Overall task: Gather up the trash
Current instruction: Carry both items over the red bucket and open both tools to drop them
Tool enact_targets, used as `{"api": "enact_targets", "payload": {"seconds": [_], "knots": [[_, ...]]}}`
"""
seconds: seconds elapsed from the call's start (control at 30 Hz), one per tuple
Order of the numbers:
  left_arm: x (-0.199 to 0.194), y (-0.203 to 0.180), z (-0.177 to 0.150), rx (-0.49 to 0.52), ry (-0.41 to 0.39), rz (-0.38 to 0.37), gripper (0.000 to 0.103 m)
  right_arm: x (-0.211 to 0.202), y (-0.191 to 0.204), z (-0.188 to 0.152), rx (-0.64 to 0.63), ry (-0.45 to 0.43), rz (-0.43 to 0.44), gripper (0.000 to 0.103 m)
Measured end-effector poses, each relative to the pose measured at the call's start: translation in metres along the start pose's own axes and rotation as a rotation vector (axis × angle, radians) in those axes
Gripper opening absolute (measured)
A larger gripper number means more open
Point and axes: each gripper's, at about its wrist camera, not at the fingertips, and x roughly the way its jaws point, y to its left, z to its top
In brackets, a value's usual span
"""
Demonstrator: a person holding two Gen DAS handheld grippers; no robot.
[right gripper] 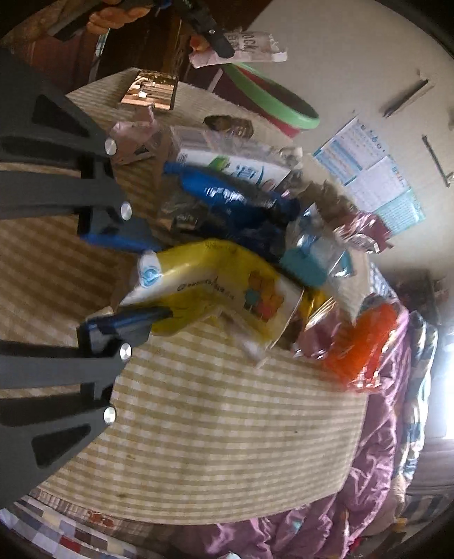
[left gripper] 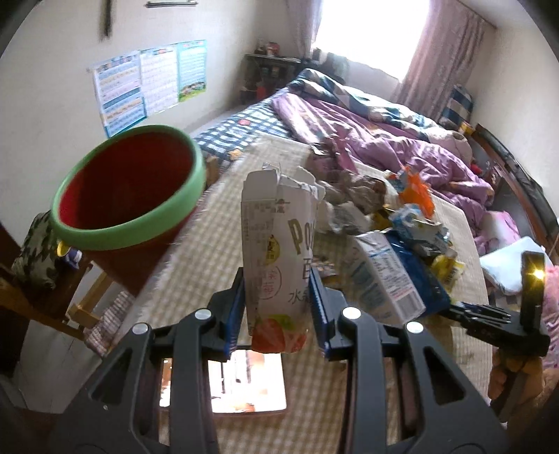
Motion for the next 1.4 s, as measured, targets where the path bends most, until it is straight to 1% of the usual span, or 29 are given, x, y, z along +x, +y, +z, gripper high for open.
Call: {"api": "enact_targets", "payload": {"seconds": [0.13,0.2,0.27,0.43,0.5,0.6,0.7,0.87,0.97,1.07,1.1,1.2,1.33,1.4], "knots": [[-0.008,0.012,-0.003,-0.052,-0.018,-0.001,0.033,-0.014,0.003,0.001,0.008,-0.053,-0.003,0.027],[-0.011,0.014,-0.003,-0.062,-0.028,-0.007,0.033,-0.022,0.005,0.002,0.014,-0.086,-0.009,0.027],[-0.014,0.016,-0.005,-0.072,-0.037,-0.013,0.033,-0.033,0.011,0.003,0.005,-0.135,-0.025,0.027],[-0.017,0.024,-0.01,-0.114,-0.037,0.001,0.033,-0.057,0.038,0.008,-0.072,-0.254,-0.072,0.027],[-0.017,0.029,-0.012,-0.127,-0.031,0.003,0.033,-0.067,0.052,0.01,-0.106,-0.297,-0.072,0.027],[-0.021,0.038,-0.011,-0.135,-0.039,0.013,0.033,-0.072,0.071,0.015,-0.139,-0.332,-0.057,0.027],[-0.026,0.05,-0.007,-0.149,-0.059,0.038,0.033,-0.068,0.091,0.02,-0.16,-0.335,-0.024,0.027],[-0.028,0.077,0.0,-0.174,-0.073,0.034,0.033,-0.056,0.128,0.03,-0.179,-0.329,0.046,0.027],[-0.03,0.098,0.015,-0.158,-0.098,0.034,0.033,-0.044,0.157,0.039,-0.173,-0.322,0.103,0.027],[-0.033,0.12,0.031,-0.152,-0.119,0.035,0.033,-0.031,0.19,0.054,-0.185,-0.321,0.135,0.027],[-0.032,0.133,0.039,-0.151,-0.128,0.039,0.033,-0.026,0.201,0.059,-0.193,-0.321,0.144,0.027],[-0.023,0.16,0.054,-0.159,-0.12,0.052,0.033,-0.005,0.238,0.077,-0.202,-0.302,0.185,0.028],[-0.009,0.185,0.069,-0.156,-0.104,0.029,0.033,0.031,0.288,0.1,-0.199,-0.26,0.227,0.028],[0.001,0.195,0.075,-0.141,-0.088,0.018,0.033,0.042,0.302,0.104,-0.195,-0.239,0.237,0.028]]}}
